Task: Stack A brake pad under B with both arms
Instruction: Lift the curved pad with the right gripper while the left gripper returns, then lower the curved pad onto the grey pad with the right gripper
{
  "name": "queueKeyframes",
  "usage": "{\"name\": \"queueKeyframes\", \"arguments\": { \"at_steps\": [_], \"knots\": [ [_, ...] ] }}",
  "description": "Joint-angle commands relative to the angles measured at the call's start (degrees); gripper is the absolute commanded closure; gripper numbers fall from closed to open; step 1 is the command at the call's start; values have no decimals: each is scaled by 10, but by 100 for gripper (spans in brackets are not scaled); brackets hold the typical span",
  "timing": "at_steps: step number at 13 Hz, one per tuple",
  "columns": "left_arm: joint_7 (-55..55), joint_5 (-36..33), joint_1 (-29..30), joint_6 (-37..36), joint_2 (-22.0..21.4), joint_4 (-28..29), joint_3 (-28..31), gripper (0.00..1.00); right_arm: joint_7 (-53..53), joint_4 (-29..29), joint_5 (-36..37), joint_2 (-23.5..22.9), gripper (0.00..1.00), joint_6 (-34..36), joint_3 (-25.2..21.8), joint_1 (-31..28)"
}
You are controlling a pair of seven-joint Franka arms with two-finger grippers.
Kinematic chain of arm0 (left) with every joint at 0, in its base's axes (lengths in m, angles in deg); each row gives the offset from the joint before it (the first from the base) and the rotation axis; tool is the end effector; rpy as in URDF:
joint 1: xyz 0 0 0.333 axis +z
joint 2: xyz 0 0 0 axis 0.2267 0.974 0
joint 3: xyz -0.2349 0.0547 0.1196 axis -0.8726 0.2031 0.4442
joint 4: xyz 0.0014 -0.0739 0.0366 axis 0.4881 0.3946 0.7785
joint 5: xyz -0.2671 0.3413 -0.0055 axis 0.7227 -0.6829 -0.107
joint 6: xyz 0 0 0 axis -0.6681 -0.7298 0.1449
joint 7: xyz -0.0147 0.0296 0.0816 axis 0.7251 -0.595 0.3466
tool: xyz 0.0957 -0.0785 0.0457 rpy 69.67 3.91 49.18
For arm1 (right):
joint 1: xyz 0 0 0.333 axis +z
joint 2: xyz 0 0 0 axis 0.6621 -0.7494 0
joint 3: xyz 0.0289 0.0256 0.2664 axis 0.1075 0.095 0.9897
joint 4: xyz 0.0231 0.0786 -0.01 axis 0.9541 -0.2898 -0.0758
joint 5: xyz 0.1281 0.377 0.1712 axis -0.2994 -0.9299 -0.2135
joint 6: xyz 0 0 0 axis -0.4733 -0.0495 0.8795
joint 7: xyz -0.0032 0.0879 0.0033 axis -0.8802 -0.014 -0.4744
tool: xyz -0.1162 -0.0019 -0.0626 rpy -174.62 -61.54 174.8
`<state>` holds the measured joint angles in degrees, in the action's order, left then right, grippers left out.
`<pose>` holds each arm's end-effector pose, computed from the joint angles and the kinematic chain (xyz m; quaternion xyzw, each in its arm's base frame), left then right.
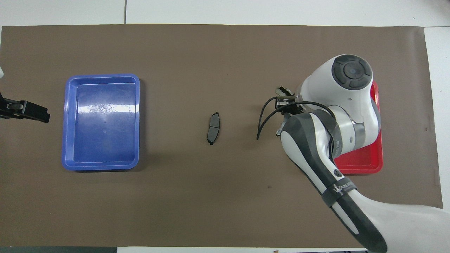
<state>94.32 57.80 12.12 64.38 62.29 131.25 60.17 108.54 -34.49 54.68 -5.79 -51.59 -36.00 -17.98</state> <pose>0.5866 -0.0069 0.5145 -0.9953 0.0896 0.0325 0.0163 0.6068 0.2214 0.3079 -0.9978 0.0594 0.0087 0.0288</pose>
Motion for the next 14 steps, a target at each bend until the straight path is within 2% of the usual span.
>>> {"name": "queueKeyframes", "arguments": {
  "at_steps": [1,7,14],
  "knots": [
    [5,-1,5,8,22,-31,-2,1,59,100,-23,-83,100,17,-1,48],
    [-16,20,5,22,23,-34,-1,1,105,135,-53,-136,100,-6,0,124],
    [-32,20,3,9,20,-29,-2,1,106,127,-53,-156,100,-22,1,145]
  ]
}}
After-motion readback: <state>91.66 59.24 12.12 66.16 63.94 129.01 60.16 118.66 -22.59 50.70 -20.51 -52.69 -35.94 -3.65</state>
